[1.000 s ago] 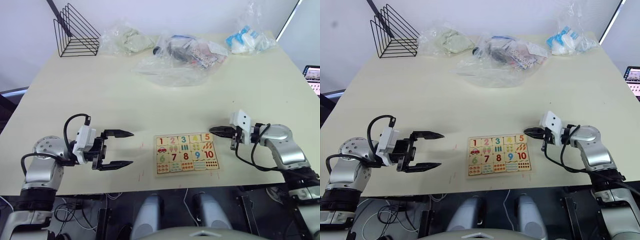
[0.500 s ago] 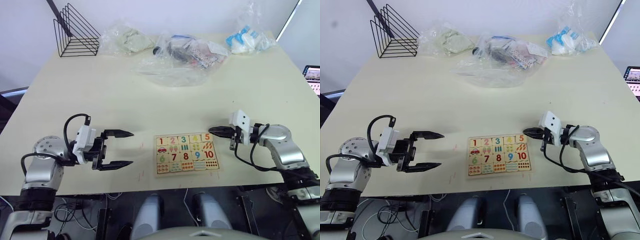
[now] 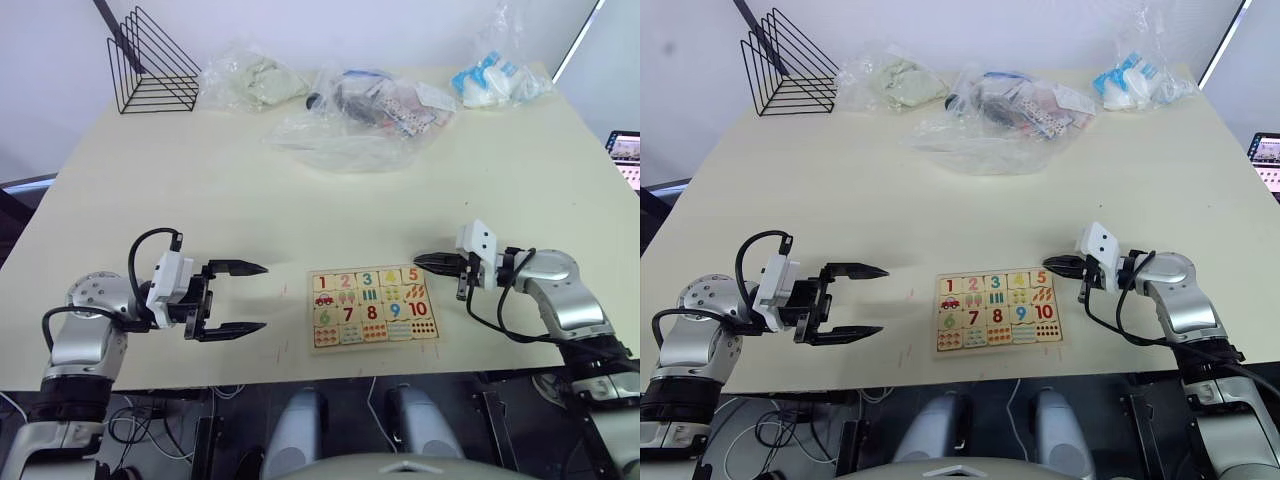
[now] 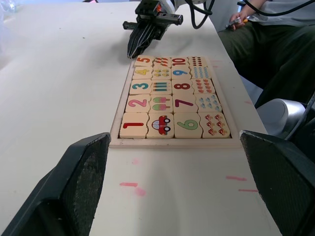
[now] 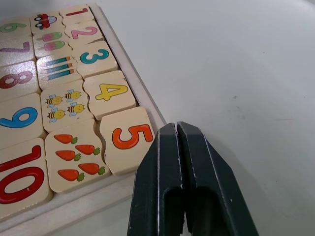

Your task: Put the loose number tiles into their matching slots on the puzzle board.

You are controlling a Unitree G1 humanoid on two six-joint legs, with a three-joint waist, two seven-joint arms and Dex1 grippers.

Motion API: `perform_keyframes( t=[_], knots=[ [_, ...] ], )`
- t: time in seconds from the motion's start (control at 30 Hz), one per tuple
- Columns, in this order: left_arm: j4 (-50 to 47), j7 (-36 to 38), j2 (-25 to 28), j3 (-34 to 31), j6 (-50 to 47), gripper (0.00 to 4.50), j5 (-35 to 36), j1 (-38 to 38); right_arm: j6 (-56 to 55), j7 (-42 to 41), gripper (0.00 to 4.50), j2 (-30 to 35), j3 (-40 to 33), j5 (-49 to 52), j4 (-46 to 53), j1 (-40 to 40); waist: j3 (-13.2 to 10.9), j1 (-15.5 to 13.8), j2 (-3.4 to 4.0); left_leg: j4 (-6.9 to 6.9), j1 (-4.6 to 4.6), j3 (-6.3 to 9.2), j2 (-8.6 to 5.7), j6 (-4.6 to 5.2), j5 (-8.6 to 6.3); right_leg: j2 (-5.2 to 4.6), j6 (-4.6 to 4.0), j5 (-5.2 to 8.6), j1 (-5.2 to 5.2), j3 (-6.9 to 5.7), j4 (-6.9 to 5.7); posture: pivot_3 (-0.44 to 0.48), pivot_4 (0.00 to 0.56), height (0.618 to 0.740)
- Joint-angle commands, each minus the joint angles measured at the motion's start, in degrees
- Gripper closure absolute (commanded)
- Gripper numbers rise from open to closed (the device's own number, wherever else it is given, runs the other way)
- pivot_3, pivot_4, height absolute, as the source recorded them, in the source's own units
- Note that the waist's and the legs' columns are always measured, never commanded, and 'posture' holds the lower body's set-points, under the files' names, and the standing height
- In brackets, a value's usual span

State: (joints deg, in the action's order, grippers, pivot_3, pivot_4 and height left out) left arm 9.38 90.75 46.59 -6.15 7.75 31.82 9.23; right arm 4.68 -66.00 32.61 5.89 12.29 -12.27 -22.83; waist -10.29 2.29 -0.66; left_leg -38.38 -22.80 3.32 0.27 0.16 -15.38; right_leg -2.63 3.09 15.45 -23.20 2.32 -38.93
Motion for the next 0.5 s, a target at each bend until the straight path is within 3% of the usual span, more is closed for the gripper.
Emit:
perform_keyframes(
  t=[0.03,0.5],
  knots=[
    [-0.49,1.75,0.53,-0.88,0.29,0.00,0.67,0.27,-0.52,-0.64,4.43,0.05,-0.17,0.97,1.91,-0.12,0.00,0.00,0.00,0.00,0.00,0.00,0.00,0.00,0.00,0.00,0.00,0.00,0.00,0.00,0.00,0.000,0.150,0.740],
    [-0.57,1.72,0.18,-0.99,0.27,0.00,0.56,0.33,-1.62,-1.16,4.43,0.15,0.40,0.06,1.26,-0.21,0.00,0.00,0.00,0.00,0.00,0.00,0.00,0.00,0.00,0.00,0.00,0.00,0.00,0.00,0.00,0.000,0.150,0.740]
  ],
)
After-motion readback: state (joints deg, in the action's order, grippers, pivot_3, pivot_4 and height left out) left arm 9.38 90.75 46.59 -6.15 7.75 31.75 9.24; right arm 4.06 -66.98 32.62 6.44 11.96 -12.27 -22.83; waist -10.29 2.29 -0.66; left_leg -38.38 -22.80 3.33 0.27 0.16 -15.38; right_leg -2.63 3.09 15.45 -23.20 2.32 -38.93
